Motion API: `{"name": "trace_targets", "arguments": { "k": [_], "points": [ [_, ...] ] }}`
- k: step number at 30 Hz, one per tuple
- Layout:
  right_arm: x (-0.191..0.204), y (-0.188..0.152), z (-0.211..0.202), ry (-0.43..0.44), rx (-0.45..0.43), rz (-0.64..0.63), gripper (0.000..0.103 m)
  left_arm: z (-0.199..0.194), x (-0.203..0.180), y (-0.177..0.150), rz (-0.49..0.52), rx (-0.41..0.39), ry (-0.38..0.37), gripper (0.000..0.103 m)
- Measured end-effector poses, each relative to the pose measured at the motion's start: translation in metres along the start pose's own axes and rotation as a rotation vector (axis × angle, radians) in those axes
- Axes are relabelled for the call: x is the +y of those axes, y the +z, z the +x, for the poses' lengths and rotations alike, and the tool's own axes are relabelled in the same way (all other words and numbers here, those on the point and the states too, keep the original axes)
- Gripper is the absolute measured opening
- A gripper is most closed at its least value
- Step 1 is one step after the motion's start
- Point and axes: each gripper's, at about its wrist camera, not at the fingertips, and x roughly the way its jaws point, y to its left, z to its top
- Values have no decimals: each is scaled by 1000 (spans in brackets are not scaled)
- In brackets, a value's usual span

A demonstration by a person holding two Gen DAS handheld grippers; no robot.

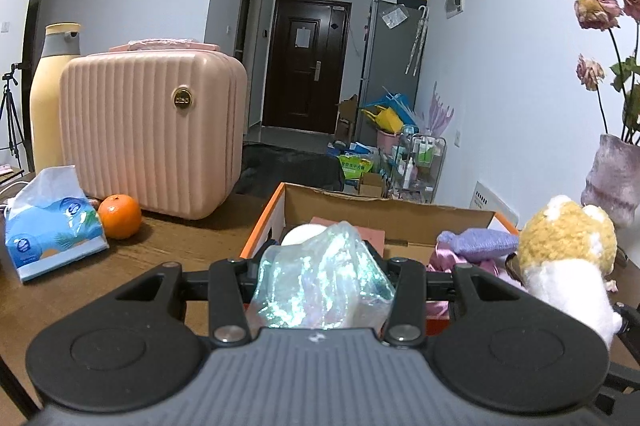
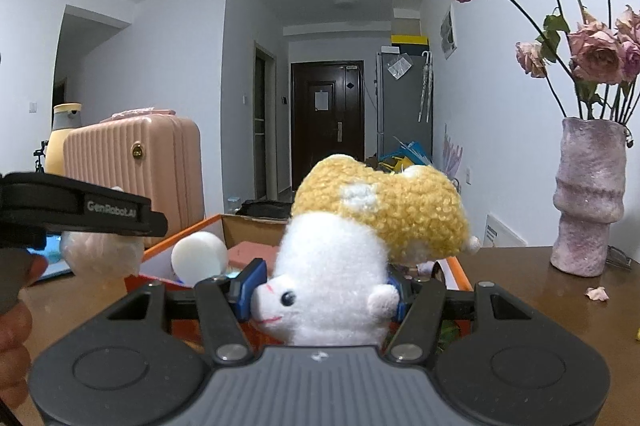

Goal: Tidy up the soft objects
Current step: 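Carry the sheep and plastic bag with both tools over the cardboard box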

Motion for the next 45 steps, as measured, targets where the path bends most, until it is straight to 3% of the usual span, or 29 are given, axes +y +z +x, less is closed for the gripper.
{"name": "trace_targets", "arguments": {
  "k": [30,45],
  "points": [
    [-9,18,118,-36,32,6,59,111,-26,34,-1,-24,-19,44],
    [-14,19,132,-15,62,-14,60,131,-31,30,29,-10,-17,47]
  ]
}}
